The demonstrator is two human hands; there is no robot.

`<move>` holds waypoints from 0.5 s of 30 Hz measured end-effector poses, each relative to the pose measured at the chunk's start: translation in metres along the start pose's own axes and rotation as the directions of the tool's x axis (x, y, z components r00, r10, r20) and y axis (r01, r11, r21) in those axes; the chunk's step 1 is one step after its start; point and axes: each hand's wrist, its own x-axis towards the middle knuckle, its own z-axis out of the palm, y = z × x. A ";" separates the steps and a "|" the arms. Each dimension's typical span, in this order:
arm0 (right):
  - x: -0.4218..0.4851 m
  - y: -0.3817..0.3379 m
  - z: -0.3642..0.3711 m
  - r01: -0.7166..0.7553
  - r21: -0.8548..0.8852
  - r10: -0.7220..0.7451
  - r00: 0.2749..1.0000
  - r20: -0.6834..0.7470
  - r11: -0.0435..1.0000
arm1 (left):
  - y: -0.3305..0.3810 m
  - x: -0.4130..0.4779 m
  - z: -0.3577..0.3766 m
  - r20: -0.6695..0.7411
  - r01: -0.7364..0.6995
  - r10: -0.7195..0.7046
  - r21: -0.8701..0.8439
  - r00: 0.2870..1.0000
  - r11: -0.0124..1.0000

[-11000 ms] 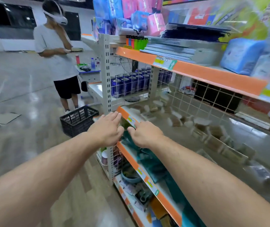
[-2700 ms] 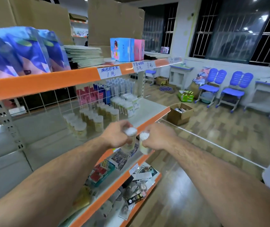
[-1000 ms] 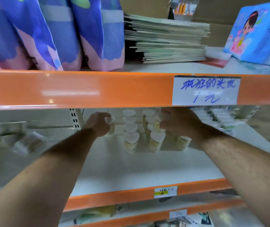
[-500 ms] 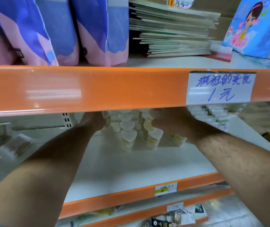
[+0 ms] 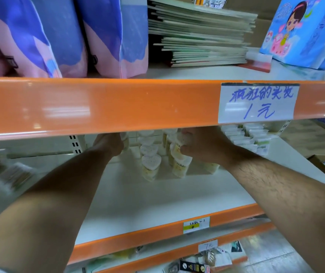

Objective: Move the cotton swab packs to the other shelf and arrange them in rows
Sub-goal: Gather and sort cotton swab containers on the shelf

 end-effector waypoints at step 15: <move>0.003 -0.039 0.008 0.055 0.026 -0.057 0.995 0.086 0.998 | -0.006 -0.039 -0.027 0.032 -0.113 0.112 0.032 0.993 0.993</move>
